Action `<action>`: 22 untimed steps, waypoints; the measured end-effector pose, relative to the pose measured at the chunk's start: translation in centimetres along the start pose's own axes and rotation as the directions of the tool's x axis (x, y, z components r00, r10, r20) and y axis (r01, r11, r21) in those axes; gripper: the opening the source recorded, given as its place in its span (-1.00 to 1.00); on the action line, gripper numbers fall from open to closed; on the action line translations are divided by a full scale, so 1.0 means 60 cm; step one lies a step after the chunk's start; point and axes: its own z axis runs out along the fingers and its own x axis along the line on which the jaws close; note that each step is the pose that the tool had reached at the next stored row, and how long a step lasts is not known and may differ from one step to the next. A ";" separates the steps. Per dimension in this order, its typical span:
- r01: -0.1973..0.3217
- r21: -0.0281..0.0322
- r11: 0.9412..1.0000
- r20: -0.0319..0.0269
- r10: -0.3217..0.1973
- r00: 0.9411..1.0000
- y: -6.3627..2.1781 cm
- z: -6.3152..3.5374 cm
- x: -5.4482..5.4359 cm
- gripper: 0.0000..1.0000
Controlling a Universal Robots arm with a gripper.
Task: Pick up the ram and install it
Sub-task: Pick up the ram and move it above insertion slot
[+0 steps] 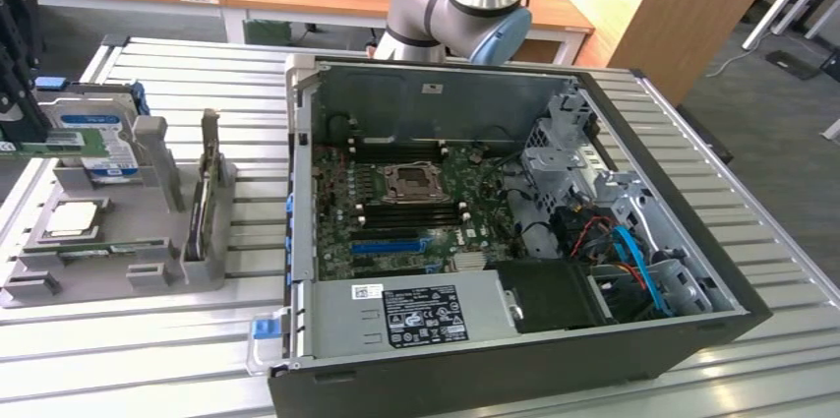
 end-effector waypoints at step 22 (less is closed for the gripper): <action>0.001 0.000 1.000 0.000 -0.001 1.000 -0.077 0.000 0.001 -0.76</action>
